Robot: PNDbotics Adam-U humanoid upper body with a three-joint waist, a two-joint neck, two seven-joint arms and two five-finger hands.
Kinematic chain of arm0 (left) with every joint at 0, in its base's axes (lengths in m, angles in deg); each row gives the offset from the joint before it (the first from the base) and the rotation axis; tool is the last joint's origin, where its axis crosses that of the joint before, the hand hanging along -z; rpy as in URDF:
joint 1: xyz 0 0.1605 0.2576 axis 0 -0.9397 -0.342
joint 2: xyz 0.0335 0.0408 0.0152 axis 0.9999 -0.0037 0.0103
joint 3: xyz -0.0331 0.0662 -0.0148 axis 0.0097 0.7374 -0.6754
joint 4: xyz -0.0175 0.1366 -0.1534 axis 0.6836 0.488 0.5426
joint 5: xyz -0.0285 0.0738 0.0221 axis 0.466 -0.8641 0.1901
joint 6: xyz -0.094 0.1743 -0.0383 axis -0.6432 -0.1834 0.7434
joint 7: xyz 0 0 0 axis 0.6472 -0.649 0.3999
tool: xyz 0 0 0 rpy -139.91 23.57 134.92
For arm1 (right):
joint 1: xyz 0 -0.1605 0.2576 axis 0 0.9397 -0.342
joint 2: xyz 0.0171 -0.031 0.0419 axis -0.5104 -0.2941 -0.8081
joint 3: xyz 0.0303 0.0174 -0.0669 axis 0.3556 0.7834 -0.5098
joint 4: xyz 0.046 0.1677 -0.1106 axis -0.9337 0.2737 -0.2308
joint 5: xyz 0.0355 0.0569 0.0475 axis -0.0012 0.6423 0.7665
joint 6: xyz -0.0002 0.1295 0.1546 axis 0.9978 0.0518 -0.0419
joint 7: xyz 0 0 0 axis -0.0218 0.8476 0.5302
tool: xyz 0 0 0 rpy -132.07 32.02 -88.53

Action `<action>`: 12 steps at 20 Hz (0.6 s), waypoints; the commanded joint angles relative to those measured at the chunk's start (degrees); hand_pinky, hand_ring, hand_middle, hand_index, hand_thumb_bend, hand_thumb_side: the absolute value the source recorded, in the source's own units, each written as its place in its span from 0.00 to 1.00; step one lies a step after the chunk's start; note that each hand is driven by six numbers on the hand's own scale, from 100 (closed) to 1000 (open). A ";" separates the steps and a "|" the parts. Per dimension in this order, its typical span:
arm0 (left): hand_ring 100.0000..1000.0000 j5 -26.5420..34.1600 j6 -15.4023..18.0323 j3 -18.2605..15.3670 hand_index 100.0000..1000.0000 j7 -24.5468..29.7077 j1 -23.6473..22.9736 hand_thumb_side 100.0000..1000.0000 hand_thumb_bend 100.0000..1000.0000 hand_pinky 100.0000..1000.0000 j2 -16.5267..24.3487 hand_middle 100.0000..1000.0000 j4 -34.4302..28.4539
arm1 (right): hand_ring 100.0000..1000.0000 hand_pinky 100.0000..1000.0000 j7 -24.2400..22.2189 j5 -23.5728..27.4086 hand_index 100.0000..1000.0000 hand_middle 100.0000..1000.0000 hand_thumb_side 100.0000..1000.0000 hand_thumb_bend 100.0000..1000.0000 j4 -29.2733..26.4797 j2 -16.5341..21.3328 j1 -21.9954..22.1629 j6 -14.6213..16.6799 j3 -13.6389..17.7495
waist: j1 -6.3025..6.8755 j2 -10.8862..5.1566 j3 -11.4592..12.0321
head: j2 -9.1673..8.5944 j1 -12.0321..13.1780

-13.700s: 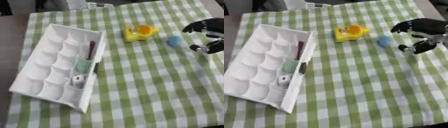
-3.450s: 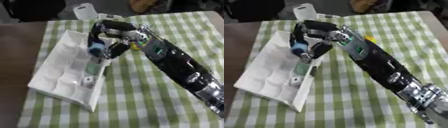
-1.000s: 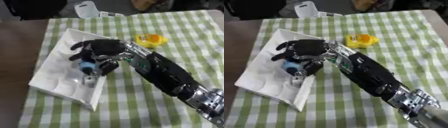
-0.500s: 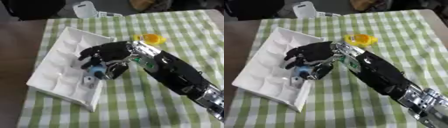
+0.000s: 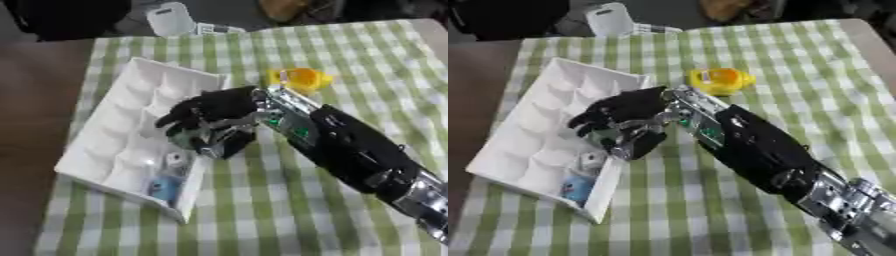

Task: Pick up objects on the table and place them in the box.

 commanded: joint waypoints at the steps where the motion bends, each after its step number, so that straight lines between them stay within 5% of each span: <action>1: 0.67 0.08 0.07 -0.03 0.74 -0.12 0.52 0.87 0.07 0.71 0.27 0.88 -1.10 | 0.95 0.99 -14.65 0.96 1.00 1.00 0.43 0.00 -1.28 0.71 -0.86 14.76 1.01 | 0.40 -0.21 -0.08 | -0.46 0.16; 4: 0.67 0.08 0.06 -0.05 0.74 -0.14 0.51 0.87 0.08 0.71 0.26 0.88 -1.10 | 0.94 0.98 -14.03 1.28 1.00 1.00 0.38 0.00 -1.67 1.02 -0.86 14.76 1.39 | 0.39 -0.28 -0.17 | -0.47 0.13; 12: 0.67 0.06 0.12 -0.11 0.74 -0.29 0.28 0.87 0.08 0.71 0.40 0.88 -1.16 | 0.89 0.93 -6.61 7.73 1.00 0.98 0.01 0.00 -7.59 3.48 -0.41 13.53 5.96 | 0.45 -0.82 -1.13 | -0.47 0.44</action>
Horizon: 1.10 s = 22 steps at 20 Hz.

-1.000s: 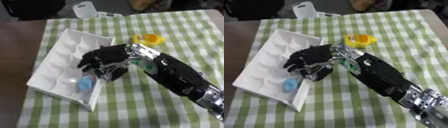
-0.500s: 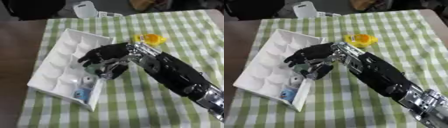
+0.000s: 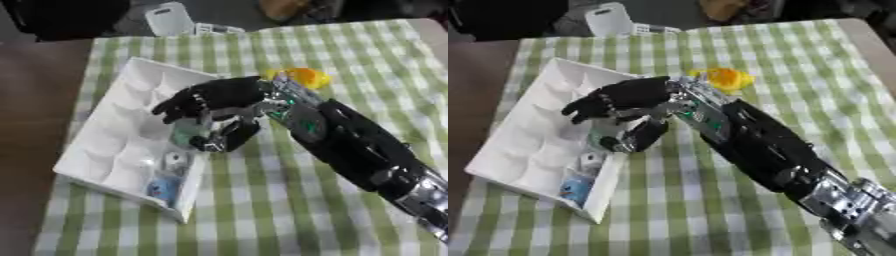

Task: Pick up objects on the table and place them in the box.

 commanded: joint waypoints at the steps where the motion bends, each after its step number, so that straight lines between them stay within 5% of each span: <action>1: 0.67 0.05 0.15 -0.17 0.73 -0.30 0.21 0.86 0.08 0.71 0.44 0.88 -1.17 | 0.86 0.91 -7.39 3.50 1.00 0.95 0.00 0.00 -3.56 2.83 -0.33 9.68 3.45 | 0.47 -0.98 -0.34 | -0.43 0.28; 6: 0.67 0.00 0.18 -0.29 0.73 -0.47 -0.21 0.86 0.08 0.71 0.69 0.88 -1.21 | 0.83 0.87 -0.10 8.12 1.00 0.92 0.00 0.00 -7.61 5.24 0.94 1.22 6.67 | 0.47 -1.57 -1.44 | -0.20 0.50; 9: 0.67 -0.11 0.16 -0.50 0.74 -0.64 -0.66 0.87 0.08 0.71 0.97 0.88 -1.08 | 0.76 0.76 3.44 13.77 0.98 0.86 0.00 0.00 -9.73 5.95 1.95 -4.34 8.81 | 0.45 -1.88 -2.84 | -0.18 0.77; 15: 0.67 -0.60 0.17 -1.40 0.74 -1.57 -1.54 0.88 0.07 0.71 1.40 0.89 -0.94 | 0.75 0.73 10.46 22.32 0.98 0.89 0.00 0.00 -17.68 7.44 4.60 -14.66 11.15 | 0.47 -1.85 -5.81 | -0.32 1.92; 22: 0.67 -1.73 0.14 -3.62 0.74 -3.88 -2.59 0.88 0.07 0.71 1.94 0.89 -0.82 | 0.74 0.70 9.31 27.12 0.99 0.90 0.04 0.00 -23.74 8.14 8.65 -16.90 12.69 | 0.81 -1.46 -10.23 | -0.42 4.61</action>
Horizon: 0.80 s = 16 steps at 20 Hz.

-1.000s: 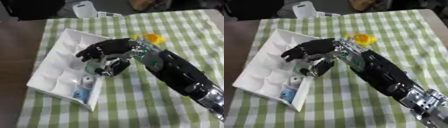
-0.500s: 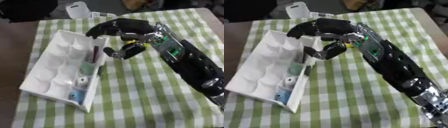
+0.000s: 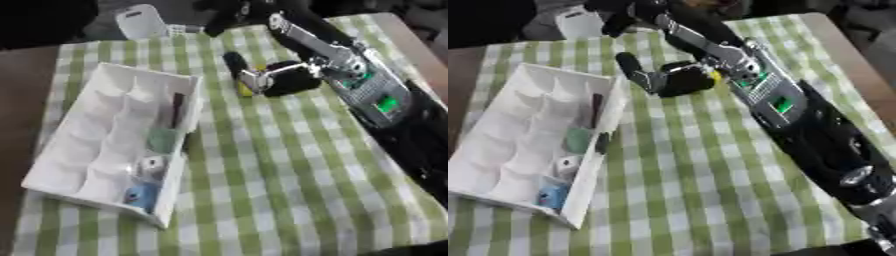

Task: Pick up objects on the table and place them in the box.

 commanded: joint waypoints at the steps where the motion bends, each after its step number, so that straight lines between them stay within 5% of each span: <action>1: 0.67 -0.81 0.01 -1.51 0.74 -1.44 -0.12 0.88 0.07 0.71 1.34 0.89 -0.78 | 0.74 0.70 -1.07 2.61 0.99 0.90 0.03 0.00 -2.54 1.91 0.38 0.27 1.61 | 0.85 -1.34 -1.01 | -0.52 1.58; 16: 0.68 -2.49 -0.34 -3.62 0.75 -5.38 -0.69 0.87 0.09 0.70 1.34 0.91 -0.40 | 0.76 0.72 -3.92 1.89 1.00 0.92 0.00 0.00 -2.67 1.33 3.98 3.57 3.65 | 1.46 -1.77 -4.09 | -0.71 3.43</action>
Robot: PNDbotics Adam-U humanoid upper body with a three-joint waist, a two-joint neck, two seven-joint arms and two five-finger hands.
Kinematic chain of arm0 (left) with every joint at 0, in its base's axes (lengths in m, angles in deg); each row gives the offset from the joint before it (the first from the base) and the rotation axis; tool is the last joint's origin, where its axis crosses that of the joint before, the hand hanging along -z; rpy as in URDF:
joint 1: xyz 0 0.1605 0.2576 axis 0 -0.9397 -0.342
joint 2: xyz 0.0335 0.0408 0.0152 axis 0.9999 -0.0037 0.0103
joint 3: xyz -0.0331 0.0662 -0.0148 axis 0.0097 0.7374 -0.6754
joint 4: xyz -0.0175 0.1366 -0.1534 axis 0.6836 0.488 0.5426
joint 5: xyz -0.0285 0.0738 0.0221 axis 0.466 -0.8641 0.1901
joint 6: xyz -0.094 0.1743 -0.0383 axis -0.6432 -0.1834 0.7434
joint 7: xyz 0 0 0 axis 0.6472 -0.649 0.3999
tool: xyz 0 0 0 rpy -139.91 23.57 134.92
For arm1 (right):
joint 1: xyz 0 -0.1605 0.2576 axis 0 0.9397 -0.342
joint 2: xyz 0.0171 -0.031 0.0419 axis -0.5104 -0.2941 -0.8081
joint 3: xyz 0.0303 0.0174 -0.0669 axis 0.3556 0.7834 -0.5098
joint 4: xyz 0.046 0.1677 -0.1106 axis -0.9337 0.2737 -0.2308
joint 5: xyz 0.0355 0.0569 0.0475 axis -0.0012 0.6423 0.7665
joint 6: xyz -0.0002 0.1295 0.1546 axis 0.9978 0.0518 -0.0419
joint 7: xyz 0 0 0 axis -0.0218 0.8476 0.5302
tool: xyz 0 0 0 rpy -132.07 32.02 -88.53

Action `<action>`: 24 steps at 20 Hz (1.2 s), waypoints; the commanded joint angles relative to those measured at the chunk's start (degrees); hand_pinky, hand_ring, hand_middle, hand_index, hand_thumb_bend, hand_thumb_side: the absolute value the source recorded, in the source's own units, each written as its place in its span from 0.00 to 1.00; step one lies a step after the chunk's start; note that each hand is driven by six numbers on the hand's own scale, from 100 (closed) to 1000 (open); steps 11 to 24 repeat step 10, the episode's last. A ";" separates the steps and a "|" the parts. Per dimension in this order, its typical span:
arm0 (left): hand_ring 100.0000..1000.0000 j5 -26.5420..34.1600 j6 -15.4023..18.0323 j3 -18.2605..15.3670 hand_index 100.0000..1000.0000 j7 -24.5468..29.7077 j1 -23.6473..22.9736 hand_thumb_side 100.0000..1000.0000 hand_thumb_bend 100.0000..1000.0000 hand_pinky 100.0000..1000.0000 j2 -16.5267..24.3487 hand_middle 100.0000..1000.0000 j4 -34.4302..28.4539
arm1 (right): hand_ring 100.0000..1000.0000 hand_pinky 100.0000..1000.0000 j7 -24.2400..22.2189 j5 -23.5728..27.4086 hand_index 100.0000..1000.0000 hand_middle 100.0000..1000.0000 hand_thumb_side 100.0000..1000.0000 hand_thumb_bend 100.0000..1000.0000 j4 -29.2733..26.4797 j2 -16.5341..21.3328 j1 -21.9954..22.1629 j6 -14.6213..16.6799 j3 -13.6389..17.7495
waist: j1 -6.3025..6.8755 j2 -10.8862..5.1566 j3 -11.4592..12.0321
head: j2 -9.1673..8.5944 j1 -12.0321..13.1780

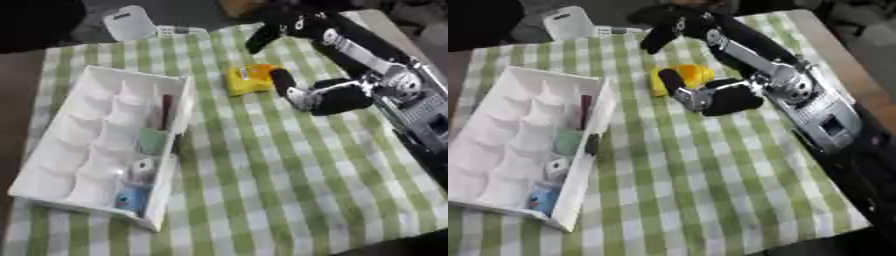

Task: Pick up objects on the table and place them in the box.

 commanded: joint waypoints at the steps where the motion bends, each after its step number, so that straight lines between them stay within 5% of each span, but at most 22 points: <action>1: 0.68 -0.34 0.02 -0.56 0.75 -0.60 0.21 0.87 0.09 0.70 0.90 0.91 -0.60 | 0.76 0.72 -0.53 -0.31 1.00 0.92 0.00 0.00 -1.30 1.28 -0.04 0.07 1.09 | 0.73 -1.81 -0.17 | -0.65 -0.14; 24: 0.68 -0.25 -0.08 -0.43 0.74 -0.75 0.01 0.87 0.08 0.70 0.84 0.90 -0.58 | 0.76 0.73 -1.34 -0.76 1.00 0.92 0.00 0.00 -1.30 0.79 0.44 -0.43 1.20 | 1.06 -1.90 -0.57 | -0.60 -0.20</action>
